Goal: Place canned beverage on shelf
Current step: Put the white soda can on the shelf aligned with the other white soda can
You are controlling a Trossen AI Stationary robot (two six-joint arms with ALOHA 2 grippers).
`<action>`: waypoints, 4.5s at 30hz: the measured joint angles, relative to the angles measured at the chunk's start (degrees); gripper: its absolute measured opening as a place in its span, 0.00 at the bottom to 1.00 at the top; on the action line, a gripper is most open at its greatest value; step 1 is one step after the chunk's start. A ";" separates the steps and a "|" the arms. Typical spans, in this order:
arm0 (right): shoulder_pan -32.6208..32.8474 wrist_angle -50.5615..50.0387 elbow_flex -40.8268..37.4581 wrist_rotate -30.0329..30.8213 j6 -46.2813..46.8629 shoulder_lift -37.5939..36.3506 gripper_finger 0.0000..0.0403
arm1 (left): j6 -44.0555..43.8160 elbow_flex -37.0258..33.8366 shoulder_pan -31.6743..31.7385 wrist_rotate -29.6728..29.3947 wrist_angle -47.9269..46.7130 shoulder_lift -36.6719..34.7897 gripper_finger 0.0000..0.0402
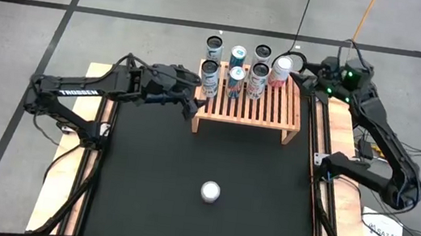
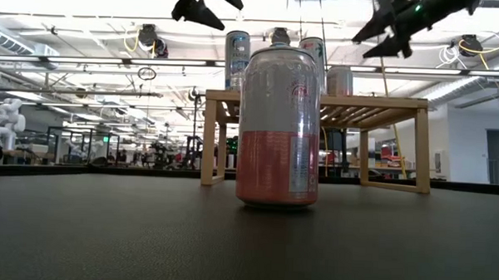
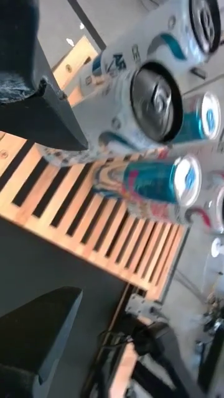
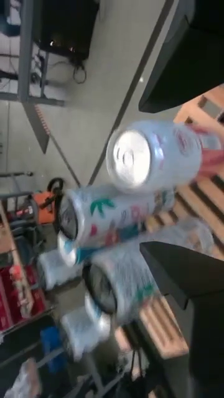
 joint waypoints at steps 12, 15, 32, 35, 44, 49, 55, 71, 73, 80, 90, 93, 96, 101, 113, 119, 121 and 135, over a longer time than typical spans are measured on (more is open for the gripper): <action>15.88 -1.06 0.02 -1.79 9.22 -9.48 0.84 | 6.35 0.00 -6.07 8.75 -2.83 -1.22 0.93; 22.06 1.47 0.02 -1.61 12.49 -9.38 0.84 | 7.88 0.00 -8.75 10.84 -3.09 -1.40 0.93; 56.08 4.28 0.07 13.36 25.86 7.78 0.84 | 5.87 -0.45 -19.84 11.45 -1.06 -1.27 0.93; 61.96 4.32 0.07 18.53 28.21 11.58 0.84 | 4.99 -2.71 -21.69 11.42 1.86 -0.84 0.93; 78.00 5.52 0.07 38.65 39.27 18.51 0.84 | -1.61 -7.71 -27.13 5.78 4.24 0.29 0.93; 84.36 12.98 0.07 46.42 43.16 25.09 0.84 | -1.68 -8.50 -29.07 3.97 3.27 0.29 0.93; 89.65 14.82 5.59 50.10 43.00 35.25 0.84 | -0.19 -8.50 -29.83 6.40 -0.44 0.85 0.93; 92.68 -28.48 32.98 61.91 80.67 52.57 0.84 | -1.85 -8.50 -31.63 5.10 -5.77 1.12 0.93; 92.61 -28.13 33.00 61.72 80.02 53.27 0.84 | -1.88 -8.50 -31.70 5.10 -5.95 1.12 0.93; 93.15 -25.66 33.00 61.53 77.41 54.26 0.84 | -2.00 -8.50 -32.16 5.17 -8.01 1.12 0.93; 93.36 -21.33 32.97 61.34 70.01 57.63 0.84 | -1.98 -8.50 -32.66 5.52 -10.82 1.12 0.93; 93.36 -21.13 32.94 61.89 66.90 59.28 0.84 | -3.41 -8.50 -33.04 5.53 -11.32 1.12 0.93; 92.70 -21.54 33.07 63.14 68.55 60.54 0.84 | -4.80 -8.50 -33.71 5.46 -14.26 1.12 0.93; 91.28 -22.30 32.76 60.77 71.28 62.54 0.84 | -6.32 -8.50 -34.68 3.69 -17.97 1.12 0.93; 90.69 -25.03 32.89 59.46 69.68 62.38 0.78 | -9.29 -8.50 -36.49 -0.61 -18.60 1.12 0.93; 90.36 -25.12 32.96 57.90 66.18 62.03 0.69 | -6.60 -8.50 -35.52 -0.94 -16.02 1.10 0.93; 90.30 -25.17 32.94 57.60 64.72 61.52 0.69 | -5.16 -8.50 -34.96 -0.93 -15.10 1.11 0.93; 85.90 -39.38 32.81 54.87 48.76 39.99 0.69 | -2.94 -8.50 -32.20 1.02 -15.12 1.09 0.93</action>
